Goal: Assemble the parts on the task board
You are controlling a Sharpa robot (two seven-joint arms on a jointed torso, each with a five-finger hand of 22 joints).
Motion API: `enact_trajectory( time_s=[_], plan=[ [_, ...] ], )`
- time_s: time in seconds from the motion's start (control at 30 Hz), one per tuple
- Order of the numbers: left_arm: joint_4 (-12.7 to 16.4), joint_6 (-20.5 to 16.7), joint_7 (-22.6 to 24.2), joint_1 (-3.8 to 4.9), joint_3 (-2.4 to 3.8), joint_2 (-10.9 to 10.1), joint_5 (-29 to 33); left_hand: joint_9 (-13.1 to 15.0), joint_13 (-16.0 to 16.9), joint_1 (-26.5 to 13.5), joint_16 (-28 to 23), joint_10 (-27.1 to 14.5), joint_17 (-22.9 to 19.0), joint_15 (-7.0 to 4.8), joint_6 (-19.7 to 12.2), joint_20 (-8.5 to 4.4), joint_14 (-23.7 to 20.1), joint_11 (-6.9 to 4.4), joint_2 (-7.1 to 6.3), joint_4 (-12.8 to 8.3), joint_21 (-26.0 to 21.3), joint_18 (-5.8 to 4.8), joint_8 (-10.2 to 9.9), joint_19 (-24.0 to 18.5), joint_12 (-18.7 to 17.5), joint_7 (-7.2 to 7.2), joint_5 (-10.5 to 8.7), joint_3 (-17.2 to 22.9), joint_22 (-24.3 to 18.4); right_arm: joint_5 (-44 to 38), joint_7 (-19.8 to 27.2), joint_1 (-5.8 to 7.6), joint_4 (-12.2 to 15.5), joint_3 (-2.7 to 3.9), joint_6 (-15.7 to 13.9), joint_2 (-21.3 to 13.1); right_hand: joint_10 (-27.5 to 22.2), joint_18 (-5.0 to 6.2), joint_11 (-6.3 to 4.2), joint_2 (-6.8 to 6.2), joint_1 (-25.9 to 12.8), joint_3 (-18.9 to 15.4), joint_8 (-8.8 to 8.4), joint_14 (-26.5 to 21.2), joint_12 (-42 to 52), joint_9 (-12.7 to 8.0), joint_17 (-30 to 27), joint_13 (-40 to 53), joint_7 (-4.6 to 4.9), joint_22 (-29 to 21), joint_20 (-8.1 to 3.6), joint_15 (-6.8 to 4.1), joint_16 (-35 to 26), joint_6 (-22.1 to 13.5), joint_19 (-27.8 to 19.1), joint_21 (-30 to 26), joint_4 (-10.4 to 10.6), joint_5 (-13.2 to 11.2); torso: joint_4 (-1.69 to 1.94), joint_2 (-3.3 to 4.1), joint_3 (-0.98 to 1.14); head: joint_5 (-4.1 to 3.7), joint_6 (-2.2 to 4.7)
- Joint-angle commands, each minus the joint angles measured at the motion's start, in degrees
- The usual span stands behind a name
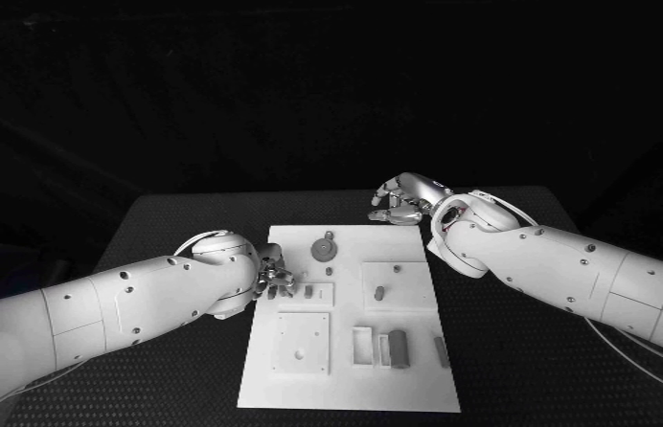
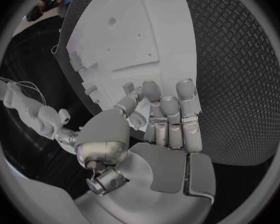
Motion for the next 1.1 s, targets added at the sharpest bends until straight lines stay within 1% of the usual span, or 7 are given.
enact_trajectory(
  time_s=[0.03,0.53,0.7,0.8,0.87,0.97,1.1],
  plan=[
    [0.09,1.04,-0.12,-0.05,-0.06,0.07,-0.31,0.06,-0.06,0.63,0.26,-0.29,-0.1,-0.39,6.96,-0.35,-0.06,-0.02,0.65,0.05,0.29,0.51,0.37,-0.07,0.37,-1.06,0.18,0.37,1.12,-0.13,0.22,-0.03,0.0,0.02,0.6,0.08,-0.35,4.9,-0.07,0.19,-0.1,-0.19,-0.2,-0.37,-0.28,0.06,0.0,-0.09,0.32,0.96,-0.28,0.07,-0.36,0.1,0.04,-0.35,0.1,0.07,0.0,0.0,0.0,-0.01,0.04],
    [-0.01,0.89,-0.27,-0.05,-0.07,0.01,-0.28,0.07,-0.08,0.63,0.27,-0.31,-0.11,-0.38,6.95,-0.34,-0.07,-0.01,0.65,0.04,0.31,0.5,0.37,-0.09,0.39,-1.05,0.16,0.37,1.12,-0.13,0.21,-0.03,0.01,0.02,0.57,0.05,-0.35,4.9,-0.07,0.2,-0.09,-0.19,-0.21,-0.37,-0.27,0.06,0.0,-0.09,0.32,0.96,-0.28,0.07,-0.37,0.09,0.04,-0.36,0.09,0.07,0.03,0.01,0.01,0.01,0.07],
    [-0.15,0.84,-0.35,-0.05,-0.09,0.11,0.02,0.08,-0.15,0.43,0.22,-0.4,-0.16,-0.36,6.86,-0.31,-0.15,0.02,0.22,0.16,0.29,0.48,0.35,-0.18,0.39,-1.01,-0.12,0.22,1.08,-0.13,0.2,-0.03,0.02,0.02,0.57,0.0,-0.35,4.9,-0.07,0.19,-0.09,-0.2,-0.22,-0.39,-0.27,0.07,-0.03,-0.1,0.32,0.96,-0.28,0.07,-0.38,0.09,0.04,-0.36,0.08,0.07,-0.01,-0.01,0.03,0.05,0.09],
    [-0.23,0.72,-0.32,-0.05,-0.1,0.15,0.38,0.08,-0.24,0.25,0.15,-0.53,-0.24,-0.34,6.73,-0.3,-0.25,0.06,-0.31,0.39,0.24,0.48,0.3,-0.27,0.38,-0.97,-0.82,0.12,1.03,-0.13,0.2,-0.03,0.03,0.02,0.55,-0.04,-0.35,4.9,-0.07,0.18,-0.09,-0.2,-0.22,-0.4,-0.27,0.07,-0.05,-0.1,0.32,0.96,-0.28,0.07,-0.39,0.09,0.04,-0.36,0.08,0.07,-0.01,-0.01,0.03,0.03,0.12],
    [-0.25,0.62,-0.27,-0.05,-0.11,0.2,0.55,0.11,-0.33,0.06,0.14,-0.59,-0.31,-0.34,6.7,-0.32,-0.29,0.06,-0.73,0.89,0.2,0.51,0.31,-0.31,0.44,-0.97,-3.21,0.04,0.97,-0.13,0.18,-0.03,0.03,0.02,0.6,-0.04,-0.35,4.9,-0.06,0.18,-0.09,-0.2,-0.22,-0.38,-0.27,0.07,-0.01,-0.1,0.32,0.96,-0.28,0.07,-0.38,0.09,0.04,-0.37,0.08,0.07,-0.02,0.01,0.02,0.01,0.11],
    [-0.29,0.26,-0.18,-0.05,-0.12,0.22,0.82,0.16,-0.36,-0.68,0.26,-0.51,-0.31,-0.37,6.81,-0.32,-0.21,0.02,-1.23,1.81,0.23,0.5,0.4,-0.24,0.6,-1.02,-3.67,-0.24,0.97,-0.13,0.16,-0.03,0.06,0.02,0.66,-0.08,-0.35,4.9,-0.06,0.17,-0.09,-0.21,-0.23,-0.35,-0.27,0.07,0.03,-0.1,0.32,0.96,-0.28,0.07,-0.37,0.09,0.04,-0.37,0.08,0.07,-0.02,0.01,0.02,0.01,0.11],
    [-0.36,0.03,-0.09,-0.05,-0.13,0.22,0.89,0.21,-0.45,-2.31,0.35,-0.57,-0.36,-0.45,6.79,-0.38,-0.2,-0.04,-2.52,3.28,0.25,0.57,0.45,-0.25,0.78,-1.08,-4.38,-0.89,0.98,-0.13,0.13,-0.03,0.05,0.02,0.64,-0.1,-0.35,4.9,-0.06,0.16,-0.09,-0.21,-0.24,-0.37,-0.27,0.07,0.0,-0.1,0.33,0.96,-0.28,0.07,-0.38,0.07,0.04,-0.37,0.07,0.07,-0.01,0.03,0.01,-0.03,0.09]
  ],
)
